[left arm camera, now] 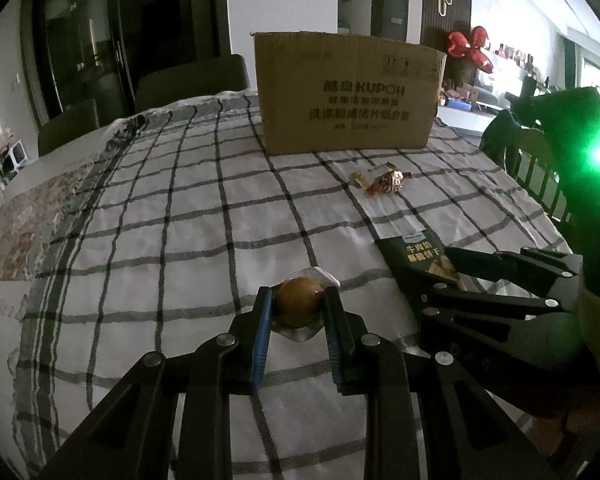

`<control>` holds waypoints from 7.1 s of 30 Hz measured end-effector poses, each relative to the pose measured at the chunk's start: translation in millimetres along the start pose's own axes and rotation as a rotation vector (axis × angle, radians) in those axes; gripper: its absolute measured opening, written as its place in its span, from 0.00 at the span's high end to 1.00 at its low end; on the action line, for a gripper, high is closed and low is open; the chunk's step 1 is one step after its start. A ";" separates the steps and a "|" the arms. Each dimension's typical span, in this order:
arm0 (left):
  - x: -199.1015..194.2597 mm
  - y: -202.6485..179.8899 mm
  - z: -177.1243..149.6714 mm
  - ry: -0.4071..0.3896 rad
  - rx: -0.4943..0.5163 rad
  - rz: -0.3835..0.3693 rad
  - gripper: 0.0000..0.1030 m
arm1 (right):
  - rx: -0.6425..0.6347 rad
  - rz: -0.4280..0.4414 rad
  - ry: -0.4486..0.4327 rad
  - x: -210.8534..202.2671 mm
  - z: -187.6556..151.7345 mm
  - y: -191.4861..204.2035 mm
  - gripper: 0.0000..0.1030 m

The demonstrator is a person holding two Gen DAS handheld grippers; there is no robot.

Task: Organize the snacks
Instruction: 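Carry both snacks into the box and open both tools, then withdraw both tools from the box toward the last candies, then grasp the white stick snack with the left tool while the right tool grasps the red-gold candy, then carry both snacks into the box and open both tools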

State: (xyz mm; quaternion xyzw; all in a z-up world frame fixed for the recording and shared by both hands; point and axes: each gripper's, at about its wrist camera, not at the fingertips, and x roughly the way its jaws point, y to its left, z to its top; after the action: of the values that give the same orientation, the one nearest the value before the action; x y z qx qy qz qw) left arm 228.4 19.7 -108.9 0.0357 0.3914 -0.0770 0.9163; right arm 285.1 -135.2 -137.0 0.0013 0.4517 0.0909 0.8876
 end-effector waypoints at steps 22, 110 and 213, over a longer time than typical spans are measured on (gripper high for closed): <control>-39.9 -3.6 95.9 -0.185 -0.029 -0.019 0.75 | 0.035 0.060 -0.229 -79.0 63.7 -36.6 0.55; 52.0 2.5 107.4 -0.043 0.053 0.046 0.37 | 0.008 0.118 -0.057 31.2 91.6 -55.4 0.59; 13.6 -25.4 192.6 -0.238 0.113 -0.180 0.81 | 0.125 0.071 -0.391 -78.1 135.0 -90.2 0.71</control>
State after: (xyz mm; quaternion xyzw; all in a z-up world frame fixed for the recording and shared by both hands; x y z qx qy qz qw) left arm 370.5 -31.1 14.2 0.0425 0.2766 -0.1843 0.9422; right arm 362.9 -225.8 -2.1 0.0899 0.2753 0.0920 0.9527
